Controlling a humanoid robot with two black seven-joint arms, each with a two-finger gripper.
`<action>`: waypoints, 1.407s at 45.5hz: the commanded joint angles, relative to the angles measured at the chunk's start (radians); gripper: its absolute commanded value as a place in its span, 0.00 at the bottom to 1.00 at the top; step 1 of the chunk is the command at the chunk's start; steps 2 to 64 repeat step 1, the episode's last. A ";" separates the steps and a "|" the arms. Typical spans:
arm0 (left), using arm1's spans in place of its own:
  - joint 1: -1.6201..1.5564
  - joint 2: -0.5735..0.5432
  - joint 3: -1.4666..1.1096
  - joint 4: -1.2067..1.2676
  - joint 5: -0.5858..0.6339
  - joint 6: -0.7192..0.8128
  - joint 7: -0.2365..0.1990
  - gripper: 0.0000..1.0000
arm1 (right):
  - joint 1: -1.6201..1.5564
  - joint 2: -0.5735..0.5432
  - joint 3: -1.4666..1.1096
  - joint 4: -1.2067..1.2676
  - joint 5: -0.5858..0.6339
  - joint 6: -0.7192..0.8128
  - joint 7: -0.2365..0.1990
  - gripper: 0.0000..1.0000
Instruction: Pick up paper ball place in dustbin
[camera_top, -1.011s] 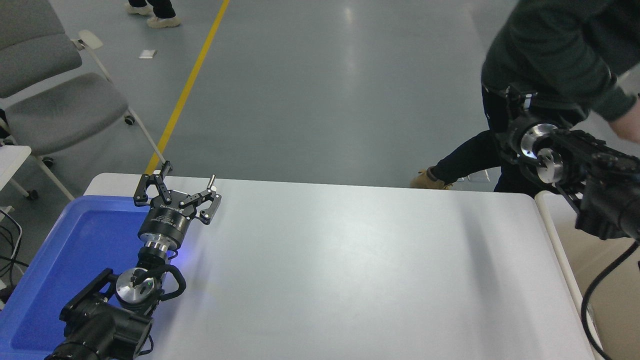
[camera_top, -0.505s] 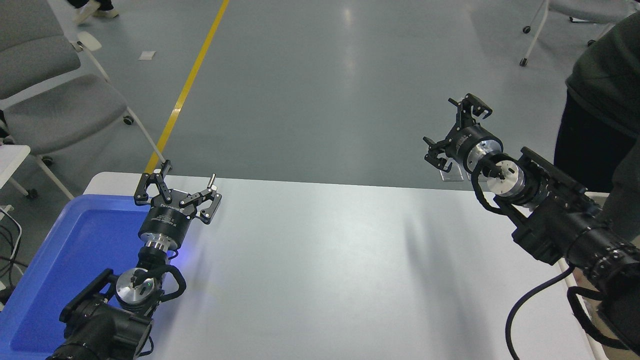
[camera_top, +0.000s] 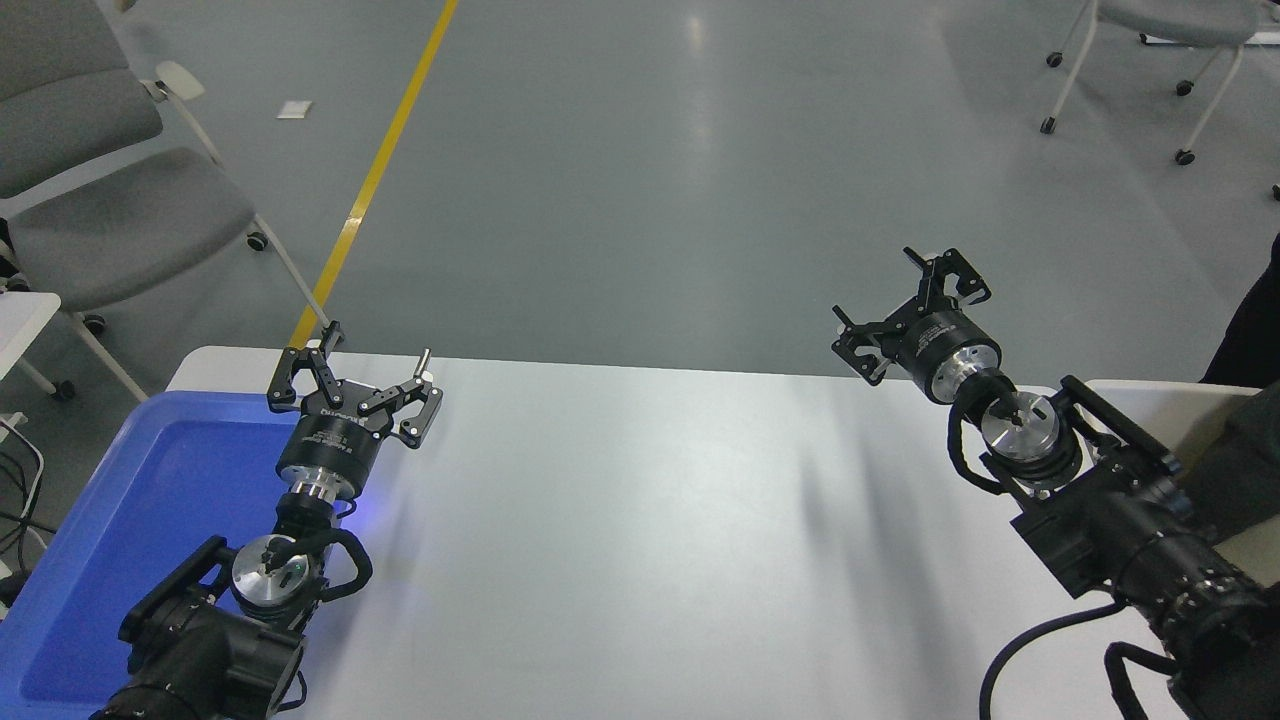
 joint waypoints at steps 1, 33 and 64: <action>0.000 0.000 0.000 0.000 0.000 0.000 -0.002 0.99 | -0.024 -0.002 0.026 -0.009 0.004 0.041 0.000 1.00; 0.000 0.000 0.000 0.000 0.000 0.000 -0.002 0.99 | -0.024 -0.002 0.026 -0.009 0.004 0.041 0.000 1.00; 0.000 0.000 0.000 0.000 0.000 0.000 -0.002 0.99 | -0.024 -0.002 0.026 -0.009 0.004 0.041 0.000 1.00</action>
